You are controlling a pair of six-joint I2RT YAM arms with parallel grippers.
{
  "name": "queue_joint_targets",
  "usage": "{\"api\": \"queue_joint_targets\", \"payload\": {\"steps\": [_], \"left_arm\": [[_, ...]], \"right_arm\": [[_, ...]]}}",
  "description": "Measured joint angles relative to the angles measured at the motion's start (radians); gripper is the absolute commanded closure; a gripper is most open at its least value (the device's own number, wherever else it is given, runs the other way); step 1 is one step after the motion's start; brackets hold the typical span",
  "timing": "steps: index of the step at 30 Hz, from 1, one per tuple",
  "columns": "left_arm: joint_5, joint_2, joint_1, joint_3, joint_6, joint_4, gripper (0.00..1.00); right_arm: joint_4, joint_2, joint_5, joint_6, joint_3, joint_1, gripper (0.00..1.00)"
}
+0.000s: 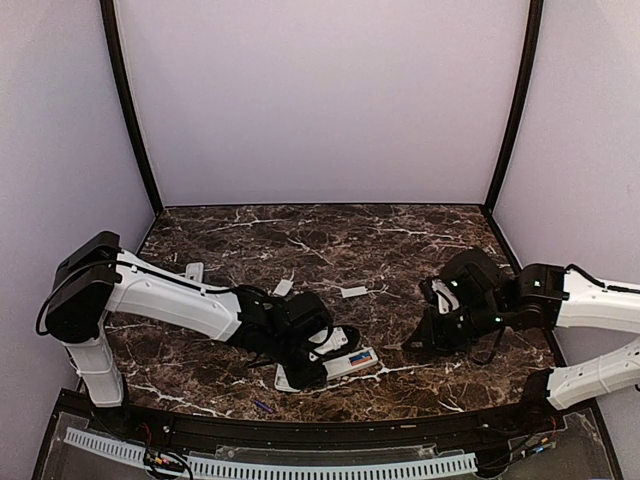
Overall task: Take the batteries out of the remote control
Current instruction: Hold the remote control without the battery cover at the center of the board, then remove the battery from the remote control without the battery cover.
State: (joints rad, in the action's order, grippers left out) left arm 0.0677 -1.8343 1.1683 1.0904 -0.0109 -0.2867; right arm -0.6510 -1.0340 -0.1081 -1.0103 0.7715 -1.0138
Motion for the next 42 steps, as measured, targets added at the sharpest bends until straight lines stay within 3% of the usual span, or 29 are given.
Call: {"api": "queue_joint_targets", "payload": {"steps": [9,42], "left_arm": [[-0.002,-0.002,0.000,0.000,-0.048,0.000,0.65],[0.002,-0.002,0.000,0.000,-0.084,0.001,0.69]], "right_arm": [[0.039,-0.050,-0.016,-0.018,-0.023,0.000,1.00],[0.064,-0.146,-0.035,0.009,-0.008,0.013,1.00]]}}
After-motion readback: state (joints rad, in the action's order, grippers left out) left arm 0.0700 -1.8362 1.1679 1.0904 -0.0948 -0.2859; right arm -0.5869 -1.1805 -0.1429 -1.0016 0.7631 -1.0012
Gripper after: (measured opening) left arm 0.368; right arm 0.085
